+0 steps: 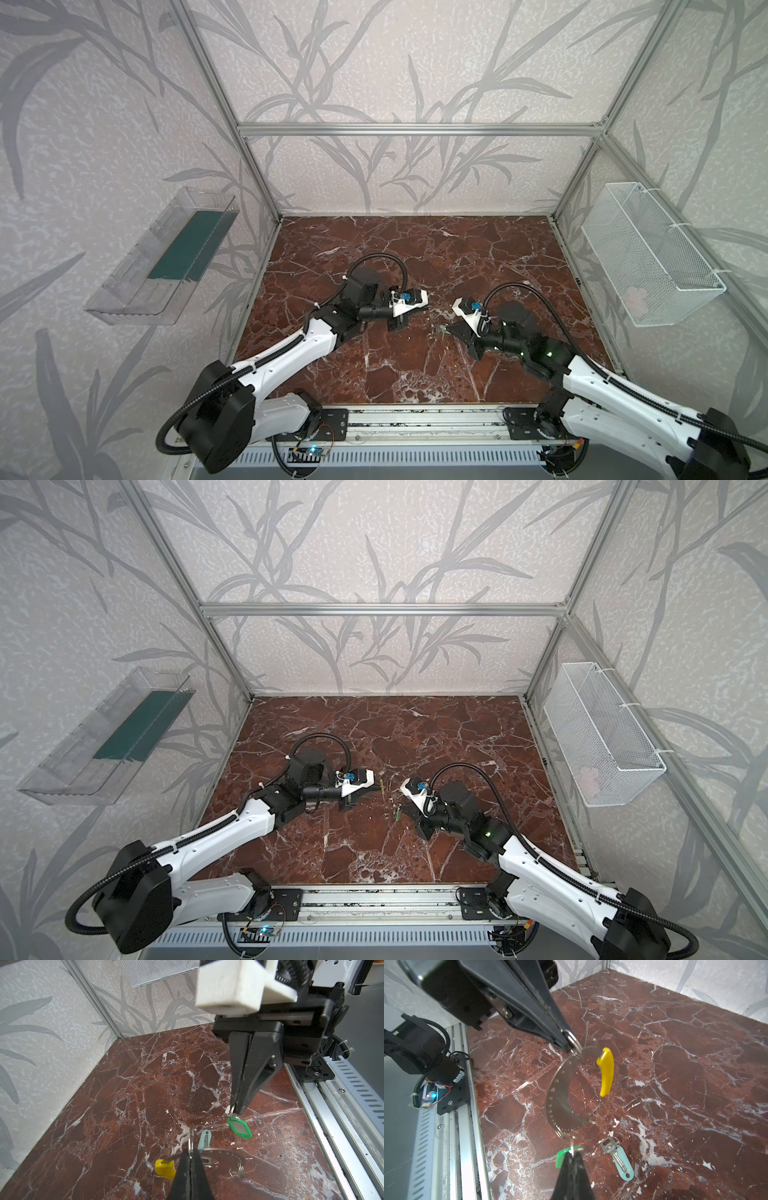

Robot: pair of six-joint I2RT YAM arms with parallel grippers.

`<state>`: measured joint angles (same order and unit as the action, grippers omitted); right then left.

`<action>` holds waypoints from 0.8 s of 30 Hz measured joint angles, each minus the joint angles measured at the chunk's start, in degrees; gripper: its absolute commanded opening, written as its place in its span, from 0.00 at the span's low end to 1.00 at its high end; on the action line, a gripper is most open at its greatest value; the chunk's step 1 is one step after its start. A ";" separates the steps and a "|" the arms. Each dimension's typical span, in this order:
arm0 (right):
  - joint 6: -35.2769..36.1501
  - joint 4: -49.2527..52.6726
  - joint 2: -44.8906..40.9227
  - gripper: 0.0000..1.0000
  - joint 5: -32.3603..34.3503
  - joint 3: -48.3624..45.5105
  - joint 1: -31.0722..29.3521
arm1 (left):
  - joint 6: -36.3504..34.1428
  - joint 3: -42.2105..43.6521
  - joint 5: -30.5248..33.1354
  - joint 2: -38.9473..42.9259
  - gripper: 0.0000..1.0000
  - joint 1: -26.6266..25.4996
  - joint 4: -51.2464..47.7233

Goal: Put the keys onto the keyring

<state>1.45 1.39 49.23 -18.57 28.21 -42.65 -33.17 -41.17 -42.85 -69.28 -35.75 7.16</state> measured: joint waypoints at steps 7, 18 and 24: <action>0.17 0.87 -0.15 0.00 -0.55 4.17 -0.85 | -4.13 0.00 4.76 1.11 0.00 -3.28 -0.85; 0.11 1.51 0.85 0.00 -0.39 6.34 -2.01 | -7.89 0.00 13.46 1.64 0.00 -8.15 -1.49; -0.74 1.53 1.09 0.00 0.81 6.34 -2.19 | -8.26 0.00 14.75 1.77 0.00 -9.07 -1.42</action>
<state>0.71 2.92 50.33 -17.76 34.54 -44.84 -41.43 -41.17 -28.10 -67.51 -44.82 5.74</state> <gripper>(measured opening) 0.048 0.052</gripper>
